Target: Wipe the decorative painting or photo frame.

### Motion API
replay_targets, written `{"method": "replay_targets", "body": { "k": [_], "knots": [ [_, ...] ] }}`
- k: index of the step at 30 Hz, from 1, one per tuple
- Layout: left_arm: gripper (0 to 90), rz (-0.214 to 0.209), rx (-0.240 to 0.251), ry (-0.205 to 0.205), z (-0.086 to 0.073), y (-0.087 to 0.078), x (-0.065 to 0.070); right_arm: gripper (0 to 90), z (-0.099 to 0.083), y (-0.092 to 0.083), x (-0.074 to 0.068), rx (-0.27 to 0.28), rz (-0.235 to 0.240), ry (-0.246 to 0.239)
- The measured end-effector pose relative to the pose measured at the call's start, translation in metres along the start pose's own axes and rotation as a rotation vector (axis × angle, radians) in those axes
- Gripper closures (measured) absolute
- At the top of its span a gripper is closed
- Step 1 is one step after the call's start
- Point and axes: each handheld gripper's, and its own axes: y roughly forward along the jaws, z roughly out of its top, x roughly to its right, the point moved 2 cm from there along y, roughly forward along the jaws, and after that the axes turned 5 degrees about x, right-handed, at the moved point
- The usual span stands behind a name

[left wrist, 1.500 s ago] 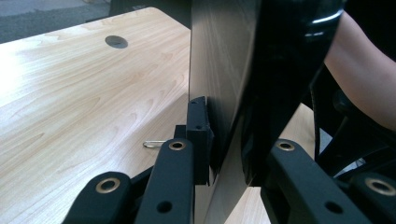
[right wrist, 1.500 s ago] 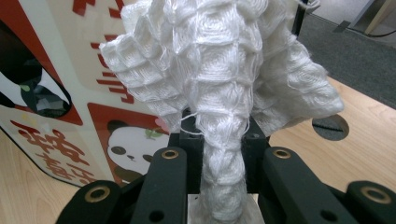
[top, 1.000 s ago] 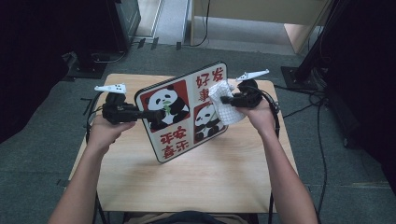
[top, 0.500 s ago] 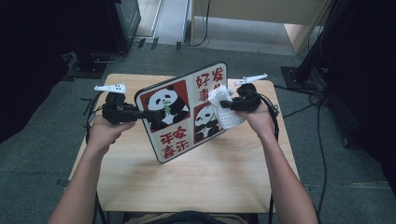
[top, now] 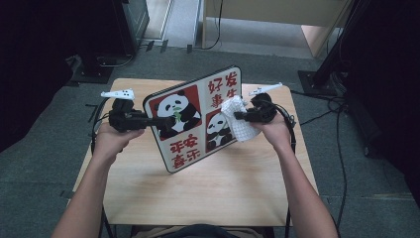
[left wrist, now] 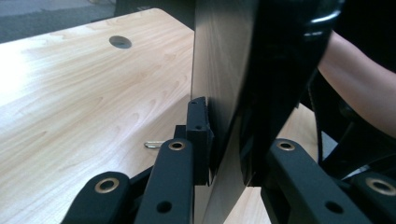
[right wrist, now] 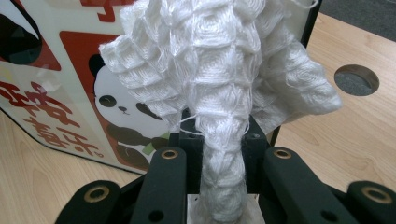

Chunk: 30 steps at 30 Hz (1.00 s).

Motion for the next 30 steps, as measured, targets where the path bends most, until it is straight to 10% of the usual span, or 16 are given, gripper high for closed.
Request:
{"method": "replay_targets", "body": {
  "k": [30],
  "knots": [
    [77.5,-0.025,0.002,-0.032,-0.001,-0.001,-0.002,77.5,-0.022,0.010,0.005,-0.056,0.001,0.036]
  ]
}}
